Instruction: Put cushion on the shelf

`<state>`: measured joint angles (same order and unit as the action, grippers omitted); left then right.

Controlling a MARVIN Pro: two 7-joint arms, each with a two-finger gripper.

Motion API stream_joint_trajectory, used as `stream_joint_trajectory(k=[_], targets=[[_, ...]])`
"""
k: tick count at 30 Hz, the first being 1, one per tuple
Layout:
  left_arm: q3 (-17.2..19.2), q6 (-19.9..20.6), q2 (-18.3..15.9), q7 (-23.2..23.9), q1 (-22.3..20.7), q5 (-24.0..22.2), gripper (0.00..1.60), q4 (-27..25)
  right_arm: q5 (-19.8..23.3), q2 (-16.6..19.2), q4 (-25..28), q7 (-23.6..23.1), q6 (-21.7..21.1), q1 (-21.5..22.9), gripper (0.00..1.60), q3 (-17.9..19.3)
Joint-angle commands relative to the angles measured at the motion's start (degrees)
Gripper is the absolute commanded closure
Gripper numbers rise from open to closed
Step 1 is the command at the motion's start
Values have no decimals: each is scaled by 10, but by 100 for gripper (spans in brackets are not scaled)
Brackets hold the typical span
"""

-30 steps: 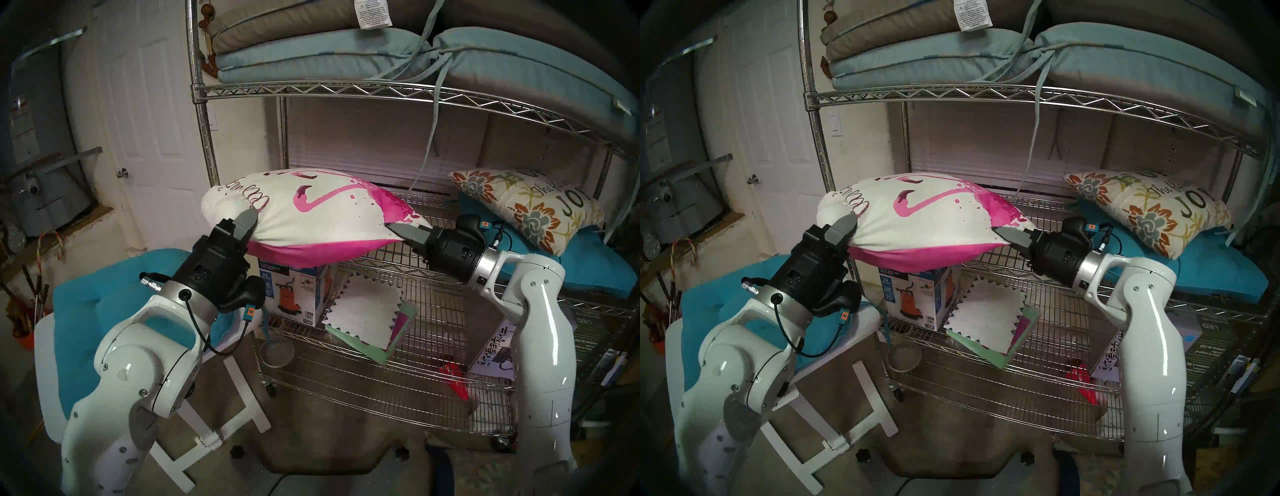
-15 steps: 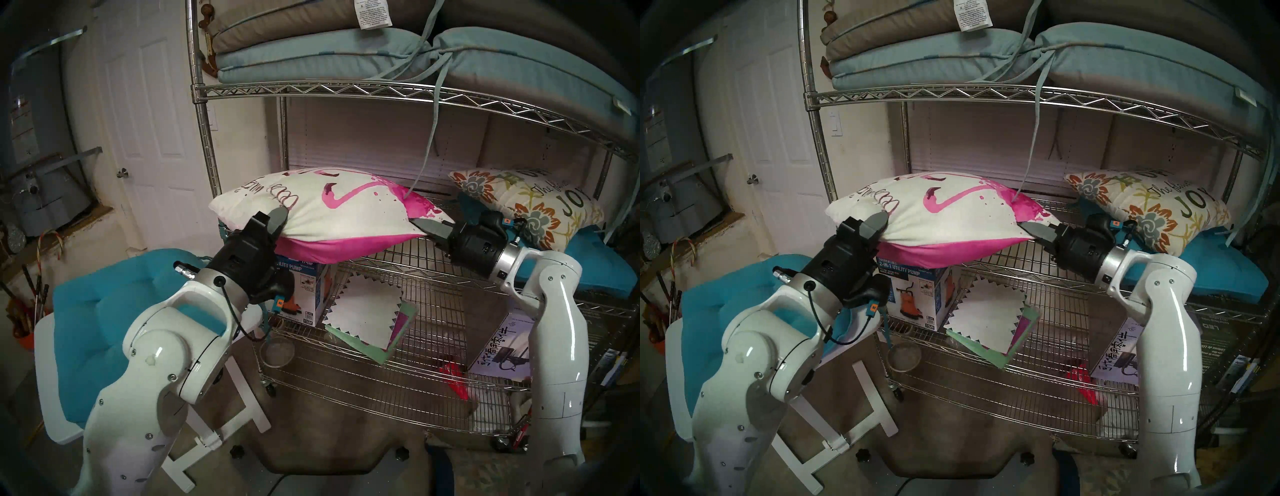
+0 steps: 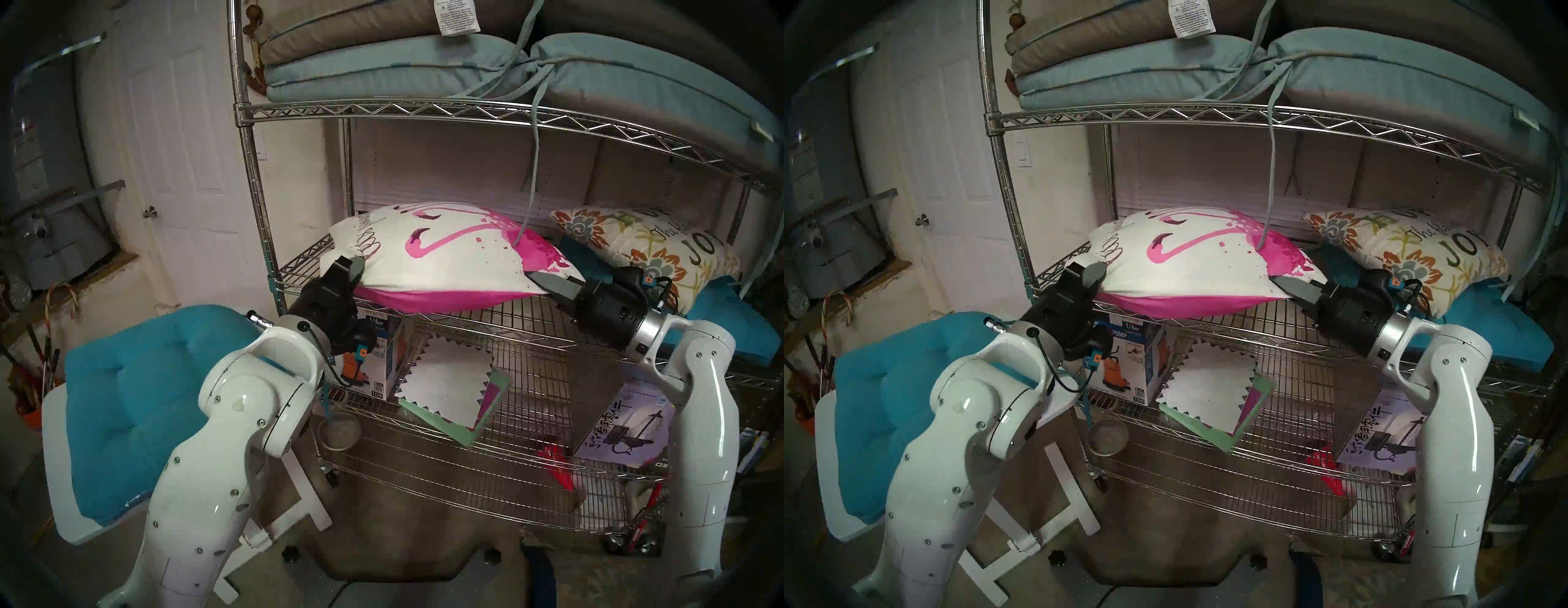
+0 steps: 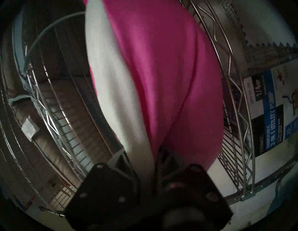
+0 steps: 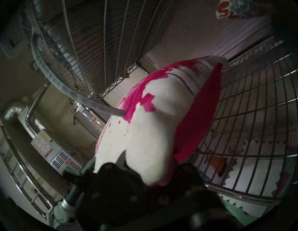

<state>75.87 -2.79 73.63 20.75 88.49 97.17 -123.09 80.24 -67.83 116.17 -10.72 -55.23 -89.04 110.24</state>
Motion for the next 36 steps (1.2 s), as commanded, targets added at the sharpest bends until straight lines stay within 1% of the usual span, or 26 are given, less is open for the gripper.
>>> stream_joint_trajectory(k=[1,3,4,6,7,13,14,16,17,23,25,26,29,31,33,36], targets=[[73,10,2,-6,-59,21,160,43,15,-5,38,-10,2,-27,160,4],[82,7,-1,-3,-87,21,160,67,17,-6,46,-12,2,-33,160,-3],[90,4,-2,-6,-84,24,160,71,18,-7,48,-13,2,-36,160,-7],[97,0,-5,-9,-96,25,160,88,19,-8,52,-14,2,-40,160,-13],[102,-3,-6,-13,-94,26,160,91,19,-8,53,-13,2,-41,160,-17],[109,-15,-7,-29,-132,30,160,145,13,-15,41,-8,6,-36,160,-44],[112,-17,-5,-37,-127,33,160,148,12,-16,38,-6,8,-32,160,-49],[107,-20,-2,-42,-146,34,160,170,8,-19,28,-3,14,-21,160,-59],[108,-20,1,-45,-143,35,160,172,6,-20,22,-1,17,-12,160,-63],[97,-23,9,-57,-174,39,160,209,-3,-23,-20,13,30,38,160,-82],[96,-24,10,-59,-178,41,160,215,-5,-23,-26,15,33,44,160,-85],[94,-24,14,-63,-187,43,160,227,-9,-24,-37,18,38,57,160,-91],[91,-24,18,-67,-201,46,160,245,-15,-26,-53,21,43,76,160,-102],[90,-24,19,-68,-204,47,160,249,-16,-27,-57,22,44,80,160,-105],[89,-23,22,-73,-220,51,160,271,-23,-30,-75,26,48,101,160,-119],[89,-23,24,-76,-228,53,160,284,-26,-32,-85,28,50,112,160,-126]])
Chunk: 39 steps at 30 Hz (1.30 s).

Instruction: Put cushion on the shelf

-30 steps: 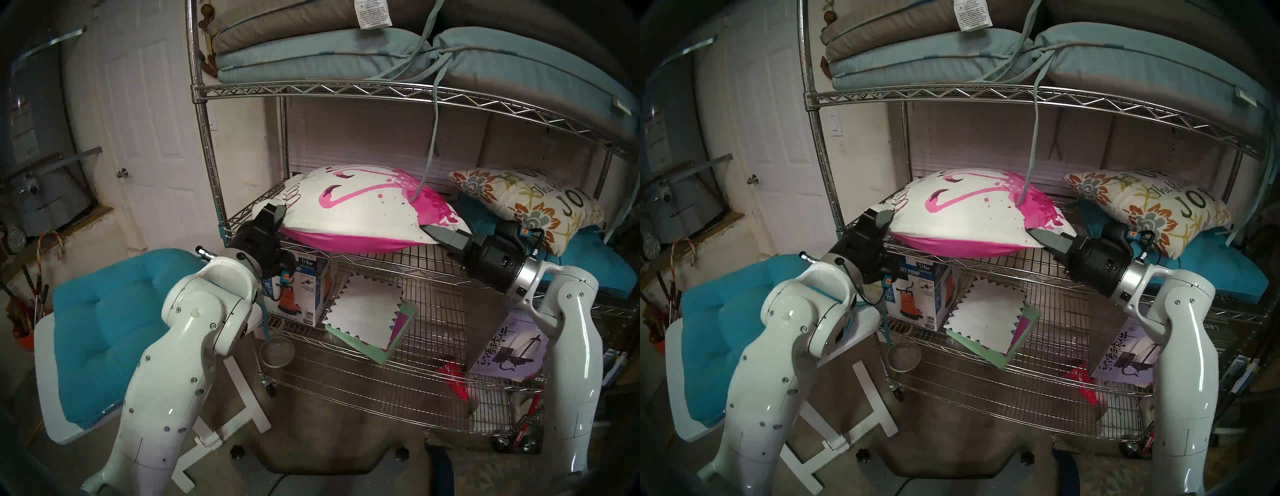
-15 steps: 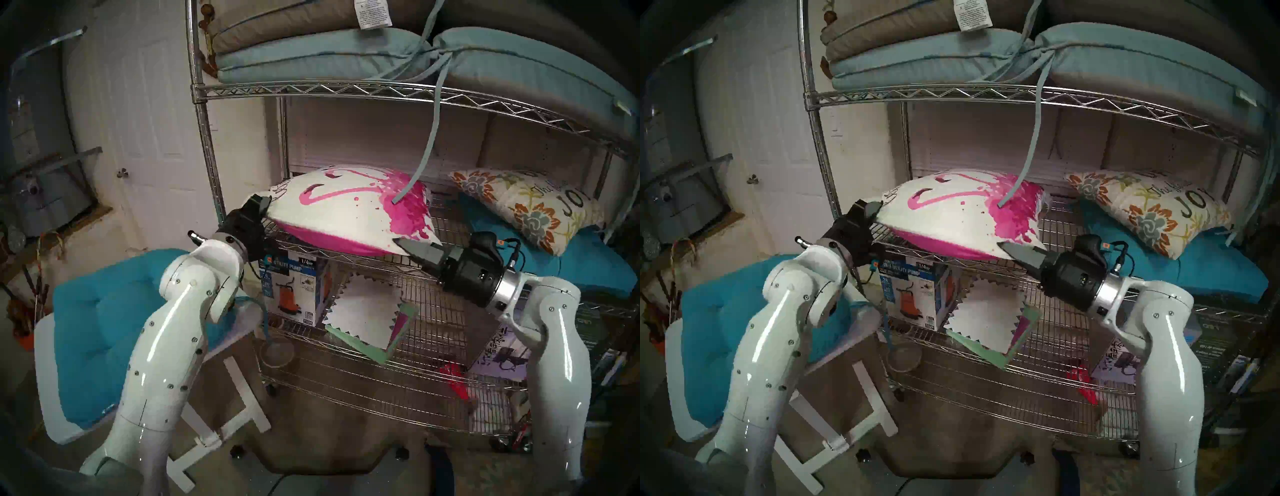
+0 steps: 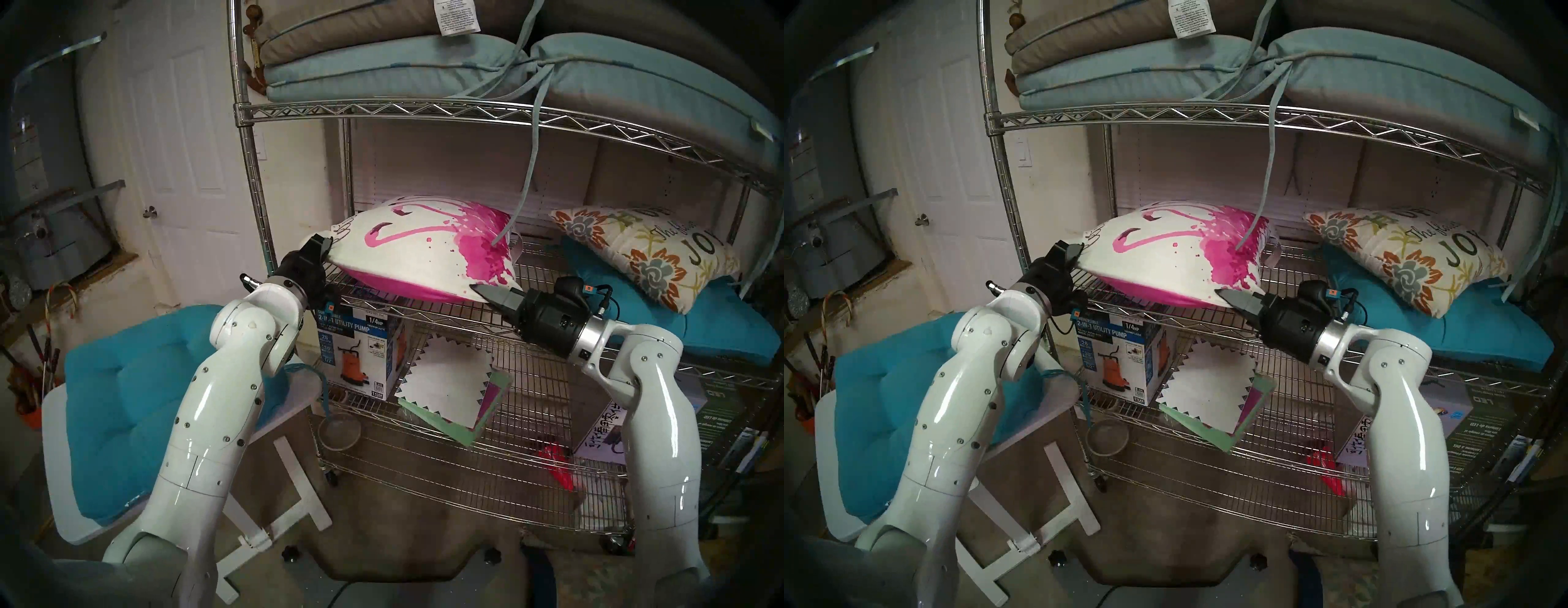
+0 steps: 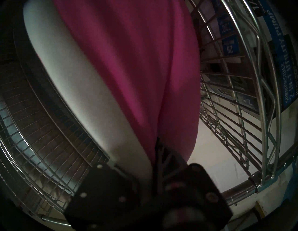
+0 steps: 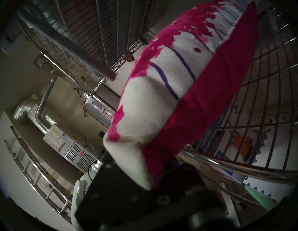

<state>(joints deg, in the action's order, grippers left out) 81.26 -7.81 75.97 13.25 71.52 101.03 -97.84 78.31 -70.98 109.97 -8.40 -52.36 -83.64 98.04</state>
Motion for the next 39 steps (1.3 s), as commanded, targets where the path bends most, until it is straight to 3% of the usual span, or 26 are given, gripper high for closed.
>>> stream_joint_trajectory(k=[1,19,39], targets=[[35,27,2,-3,-63,16,160,38,-9,-2,-29,5,23,64,160,-8],[14,39,23,-49,-153,45,160,198,-54,-13,-178,-2,45,181,160,-67],[3,76,42,-105,-188,74,160,270,-102,4,-282,-94,67,241,160,-98]])
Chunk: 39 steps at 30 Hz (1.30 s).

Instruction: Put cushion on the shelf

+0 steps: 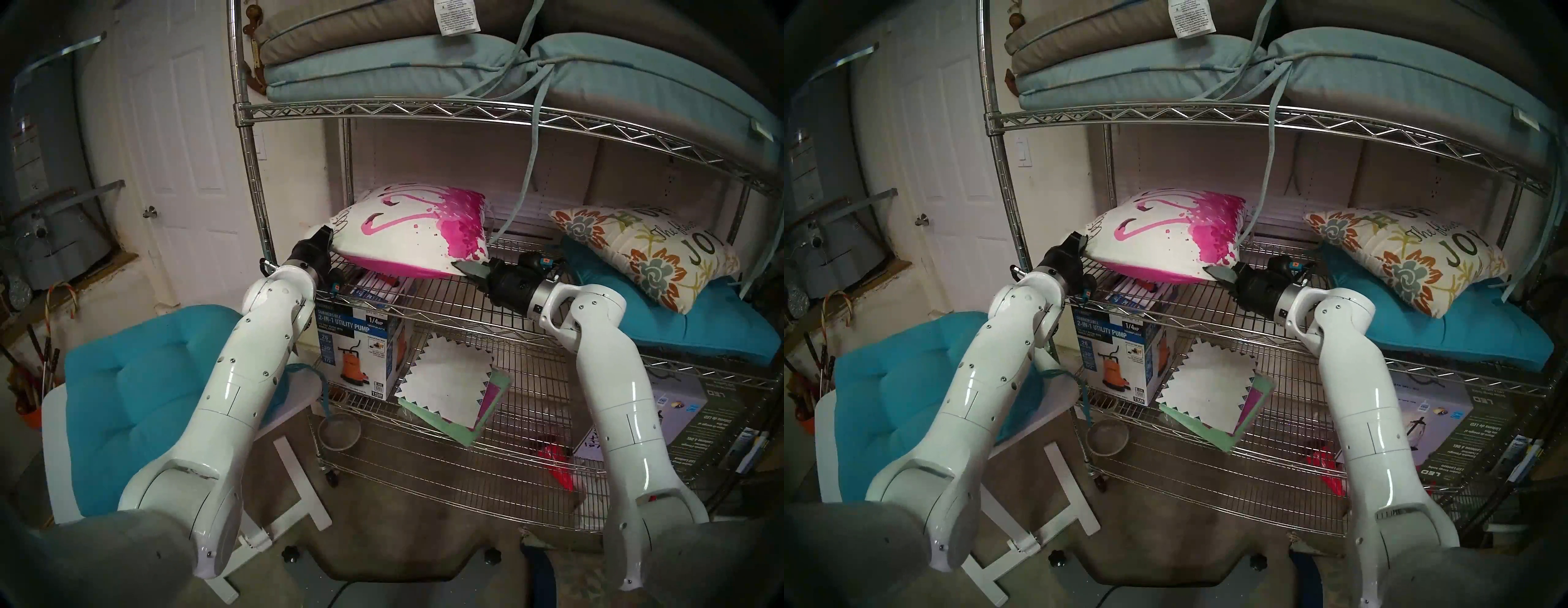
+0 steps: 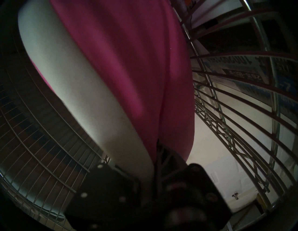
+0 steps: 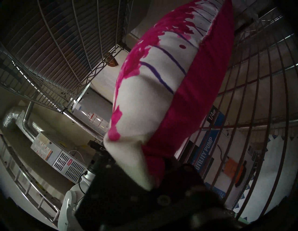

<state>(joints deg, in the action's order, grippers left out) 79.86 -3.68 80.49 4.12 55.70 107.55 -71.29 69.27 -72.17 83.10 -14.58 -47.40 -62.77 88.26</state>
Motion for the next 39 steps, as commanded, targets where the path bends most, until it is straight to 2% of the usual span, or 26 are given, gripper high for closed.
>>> stream_joint_trajectory(k=[1,15,16,17,18,19,39], targets=[[17,36,-3,-16,-30,10,160,6,-14,17,-15,-37,19,33,160,-2],[20,49,3,-24,-26,21,160,6,-42,21,-30,-85,35,38,160,-9],[20,51,3,-24,-26,22,112,6,-43,20,-30,-85,36,38,160,-9],[20,51,3,-24,-26,23,0,5,-47,19,-29,-86,39,37,136,-9],[20,51,3,-24,-26,24,0,6,-49,20,-29,-89,39,37,85,-10],[20,52,4,-24,-26,25,0,6,-50,20,-30,-91,40,37,0,-10],[23,60,10,-19,-15,40,0,-6,-70,21,-25,-113,42,30,0,-6]])
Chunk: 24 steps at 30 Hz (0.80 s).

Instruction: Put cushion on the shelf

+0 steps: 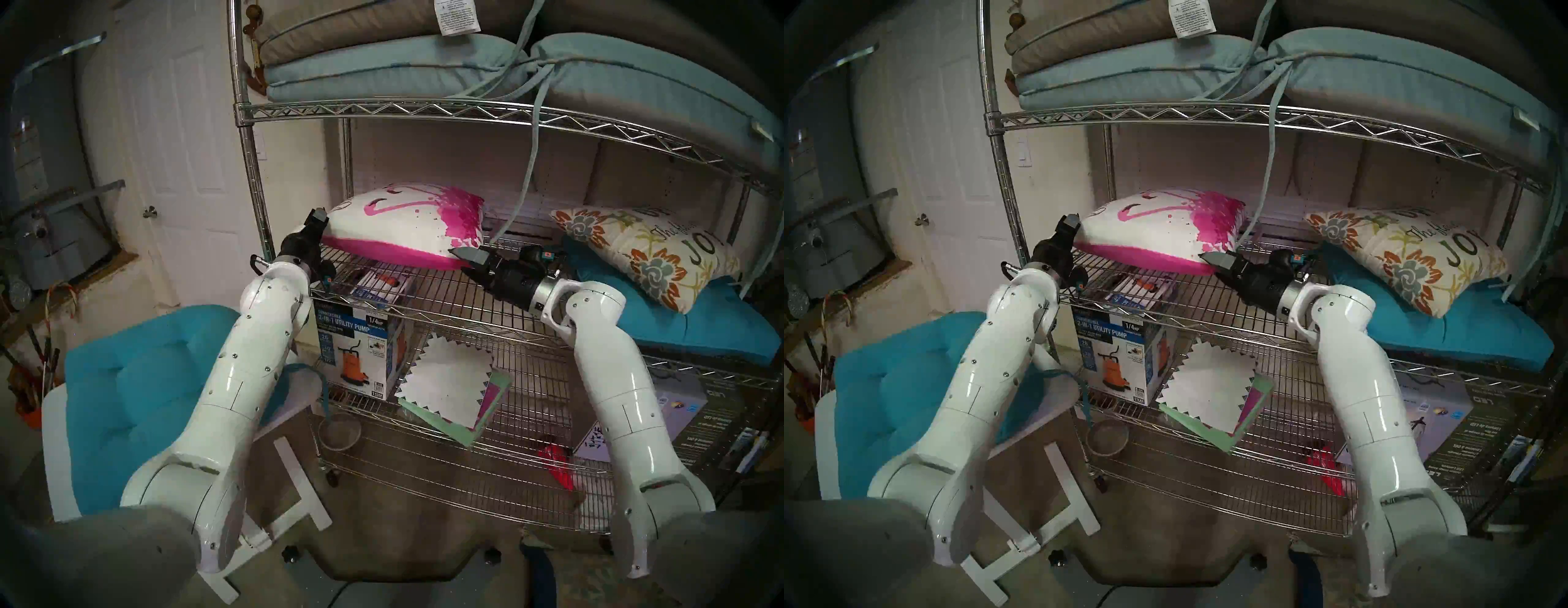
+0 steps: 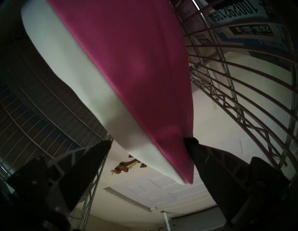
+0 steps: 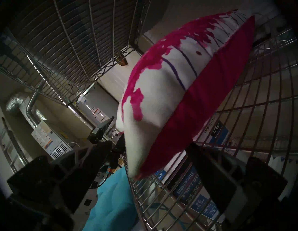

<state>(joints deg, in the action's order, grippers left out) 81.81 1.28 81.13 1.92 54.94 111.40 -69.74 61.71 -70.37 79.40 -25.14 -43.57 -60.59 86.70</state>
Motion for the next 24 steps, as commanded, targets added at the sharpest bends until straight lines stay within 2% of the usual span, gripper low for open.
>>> stream_joint_trajectory(k=[1,7,24], targets=[[4,12,4,5,-4,2,0,-25,5,3,14,-7,3,7,0,10],[6,12,5,20,24,5,0,-65,12,4,40,-1,-4,-8,0,18],[16,-1,-10,72,116,12,0,-198,39,-12,154,35,-38,-90,0,53]])
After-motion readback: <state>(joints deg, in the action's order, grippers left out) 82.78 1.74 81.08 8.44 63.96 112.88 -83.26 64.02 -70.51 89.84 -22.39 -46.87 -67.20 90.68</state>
